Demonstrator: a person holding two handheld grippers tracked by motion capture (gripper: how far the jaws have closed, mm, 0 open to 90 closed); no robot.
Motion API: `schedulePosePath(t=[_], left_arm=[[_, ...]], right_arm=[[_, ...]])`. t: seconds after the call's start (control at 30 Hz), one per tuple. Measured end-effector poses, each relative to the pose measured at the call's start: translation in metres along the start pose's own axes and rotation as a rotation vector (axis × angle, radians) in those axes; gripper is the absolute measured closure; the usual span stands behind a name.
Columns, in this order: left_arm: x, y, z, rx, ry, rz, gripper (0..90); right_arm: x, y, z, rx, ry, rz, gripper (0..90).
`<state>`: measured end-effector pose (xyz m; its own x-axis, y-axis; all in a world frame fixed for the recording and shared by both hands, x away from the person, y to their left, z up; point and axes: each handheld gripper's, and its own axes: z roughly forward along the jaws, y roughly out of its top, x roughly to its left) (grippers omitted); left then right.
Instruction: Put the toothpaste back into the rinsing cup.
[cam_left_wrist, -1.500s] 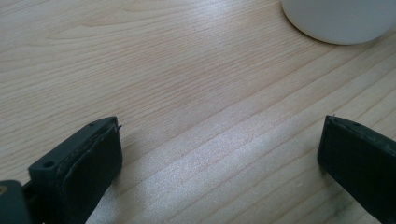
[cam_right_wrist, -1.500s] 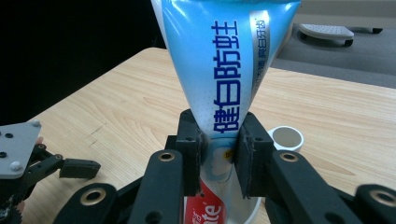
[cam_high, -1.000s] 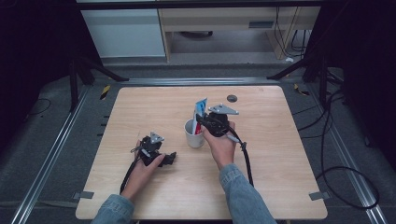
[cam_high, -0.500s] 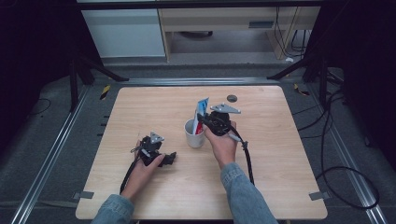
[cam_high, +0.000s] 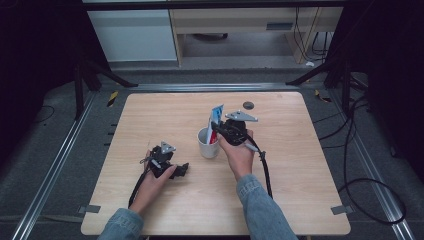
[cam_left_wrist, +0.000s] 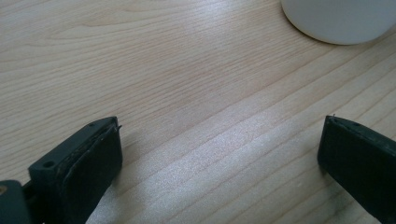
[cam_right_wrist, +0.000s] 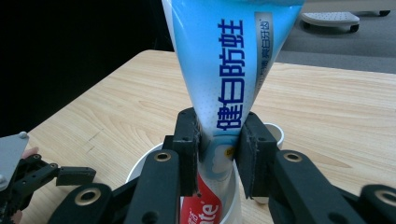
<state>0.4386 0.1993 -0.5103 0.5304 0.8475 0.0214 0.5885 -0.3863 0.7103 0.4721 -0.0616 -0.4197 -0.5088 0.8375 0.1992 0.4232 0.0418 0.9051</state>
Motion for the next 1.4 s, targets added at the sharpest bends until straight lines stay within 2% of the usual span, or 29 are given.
schedulePosePath(t=[1.4], left_arm=[[0.0,0.0,0.0,0.0,0.0,0.0,0.0]], right_arm=[[-0.0058,-0.0008,-0.0045,-0.003,0.002,0.005,67.6]])
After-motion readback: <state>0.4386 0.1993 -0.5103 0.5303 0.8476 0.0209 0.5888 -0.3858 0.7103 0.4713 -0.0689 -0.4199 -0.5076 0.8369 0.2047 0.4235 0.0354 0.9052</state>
